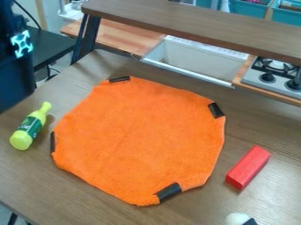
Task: Put the red object on the bottom of the cloth
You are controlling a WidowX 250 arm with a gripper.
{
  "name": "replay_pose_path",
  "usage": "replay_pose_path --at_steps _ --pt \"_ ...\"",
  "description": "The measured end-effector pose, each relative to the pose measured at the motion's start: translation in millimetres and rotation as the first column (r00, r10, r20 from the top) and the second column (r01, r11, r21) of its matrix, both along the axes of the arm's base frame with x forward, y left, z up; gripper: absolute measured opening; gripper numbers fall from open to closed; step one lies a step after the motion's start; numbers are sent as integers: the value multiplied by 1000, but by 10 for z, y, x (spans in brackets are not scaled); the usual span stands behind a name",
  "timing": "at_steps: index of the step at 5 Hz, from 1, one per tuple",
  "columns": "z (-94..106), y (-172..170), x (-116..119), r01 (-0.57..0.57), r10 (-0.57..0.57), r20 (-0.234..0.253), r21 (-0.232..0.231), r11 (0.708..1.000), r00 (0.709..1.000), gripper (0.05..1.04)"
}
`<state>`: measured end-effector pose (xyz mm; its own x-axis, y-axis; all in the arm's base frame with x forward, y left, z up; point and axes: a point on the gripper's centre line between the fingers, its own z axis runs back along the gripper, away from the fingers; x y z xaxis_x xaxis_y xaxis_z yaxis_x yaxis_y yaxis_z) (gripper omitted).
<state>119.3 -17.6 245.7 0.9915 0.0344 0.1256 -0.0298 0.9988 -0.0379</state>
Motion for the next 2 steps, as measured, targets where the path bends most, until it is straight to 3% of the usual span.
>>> replay_pose_path --at_steps 1,2 --pt "-21 -14 13 8 -8 -1 -7 1000 1000 1000" --pt "-383 -104 479 101 -103 -50 -37 994 993 1000"
